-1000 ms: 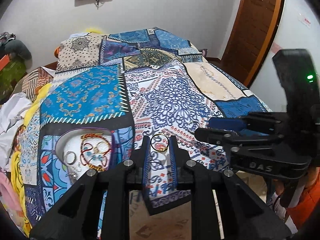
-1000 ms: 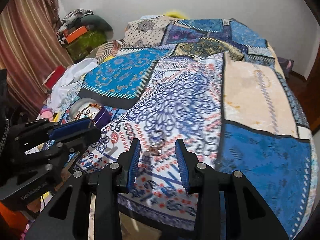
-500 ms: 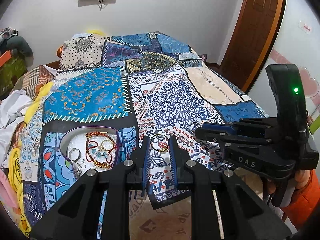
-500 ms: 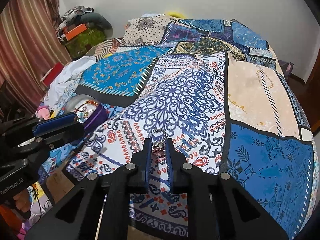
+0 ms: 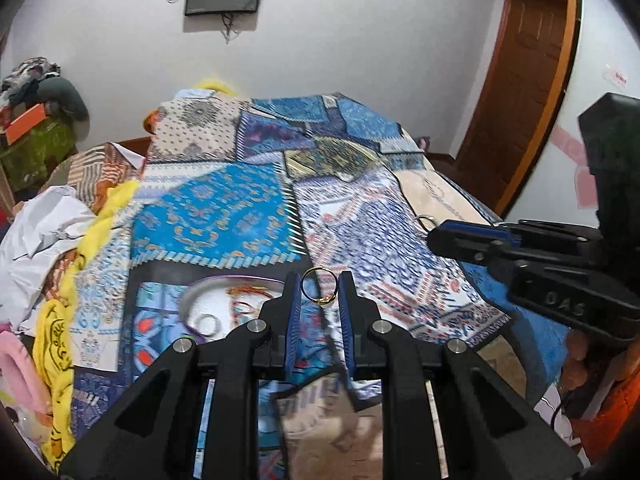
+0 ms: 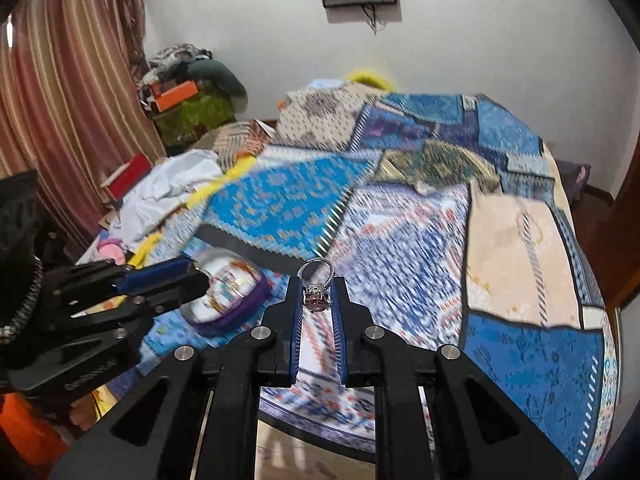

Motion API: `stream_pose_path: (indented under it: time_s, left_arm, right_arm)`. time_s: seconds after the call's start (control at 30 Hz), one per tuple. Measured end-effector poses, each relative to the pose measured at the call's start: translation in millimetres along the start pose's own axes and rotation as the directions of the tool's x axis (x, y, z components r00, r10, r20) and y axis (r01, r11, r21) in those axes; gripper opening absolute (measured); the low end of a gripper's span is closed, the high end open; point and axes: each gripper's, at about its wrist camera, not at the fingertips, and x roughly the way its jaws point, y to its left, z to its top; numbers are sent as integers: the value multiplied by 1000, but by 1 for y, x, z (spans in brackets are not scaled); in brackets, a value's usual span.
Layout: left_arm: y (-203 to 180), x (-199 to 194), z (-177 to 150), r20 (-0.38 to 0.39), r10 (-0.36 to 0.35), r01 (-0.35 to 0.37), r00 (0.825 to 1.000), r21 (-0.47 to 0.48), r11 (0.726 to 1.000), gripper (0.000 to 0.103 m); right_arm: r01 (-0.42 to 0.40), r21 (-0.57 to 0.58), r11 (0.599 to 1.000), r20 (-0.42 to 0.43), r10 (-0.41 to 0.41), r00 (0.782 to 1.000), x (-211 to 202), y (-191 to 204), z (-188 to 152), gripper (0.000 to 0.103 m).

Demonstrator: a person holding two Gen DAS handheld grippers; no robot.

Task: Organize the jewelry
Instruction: 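Lower both tools into the heart box and open them to release the jewelry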

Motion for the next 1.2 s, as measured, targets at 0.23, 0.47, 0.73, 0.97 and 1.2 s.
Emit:
stream_pose_path:
  time_s: [0.23,0.47,0.73,0.97,1.2]
  left_arm:
    - [44,-14,7,35,55,-53,998,-60,997,17]
    - [71,-12,5,28,69,-66,997,-99,993,18]
    - [81,19,-5,-25,15,-18,1000,-116,993,17]
    - [96,51,-12,-85,-51,38,995,-142,989,17]
    - [97,59,-13,-97,-51,37,994,-139,990,17]
  right_arm:
    - [-53,-33,998,27,54,998,8,32,16,12]
    - [-102,-56,993,-22,101,995,39,55,19,12]
    - [-112,-72,991,-134,101,986,83,60,11,12]
    - [-115,-88,989,-216,93,972,112,64,4,12]
    - [-124,-90,988,-250,98,963,123,66,2,12]
